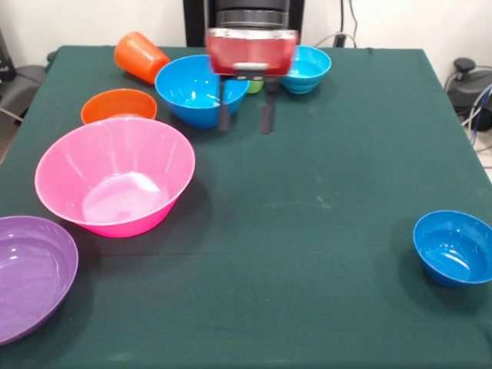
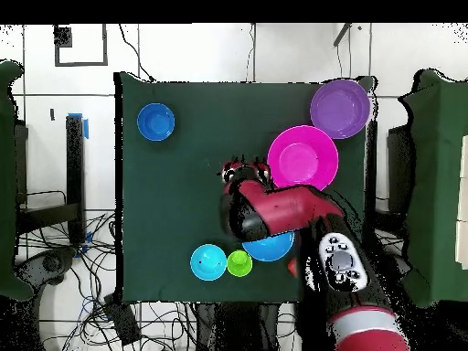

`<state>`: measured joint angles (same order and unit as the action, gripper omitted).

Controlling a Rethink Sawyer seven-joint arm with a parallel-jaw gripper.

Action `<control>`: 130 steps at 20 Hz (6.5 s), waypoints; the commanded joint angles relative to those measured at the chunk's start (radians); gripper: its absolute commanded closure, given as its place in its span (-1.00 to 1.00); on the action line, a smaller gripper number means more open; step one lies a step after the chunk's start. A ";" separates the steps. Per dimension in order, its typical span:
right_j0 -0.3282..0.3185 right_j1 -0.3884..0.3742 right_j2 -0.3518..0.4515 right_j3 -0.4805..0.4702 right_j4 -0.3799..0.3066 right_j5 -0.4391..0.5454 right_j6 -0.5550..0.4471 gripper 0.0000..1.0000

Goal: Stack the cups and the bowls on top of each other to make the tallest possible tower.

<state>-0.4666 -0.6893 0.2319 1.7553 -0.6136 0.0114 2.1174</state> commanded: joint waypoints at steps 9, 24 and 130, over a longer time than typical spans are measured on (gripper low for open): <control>-0.512 0.174 0.506 -0.101 0.017 0.577 -0.499 -1.00; -0.385 0.232 0.370 -0.208 -0.336 0.262 -0.342 -1.00; 0.033 0.122 0.040 -0.108 -0.274 0.284 0.012 -1.00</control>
<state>-0.4460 -0.5800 0.3042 1.5909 -0.9233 0.3521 1.9844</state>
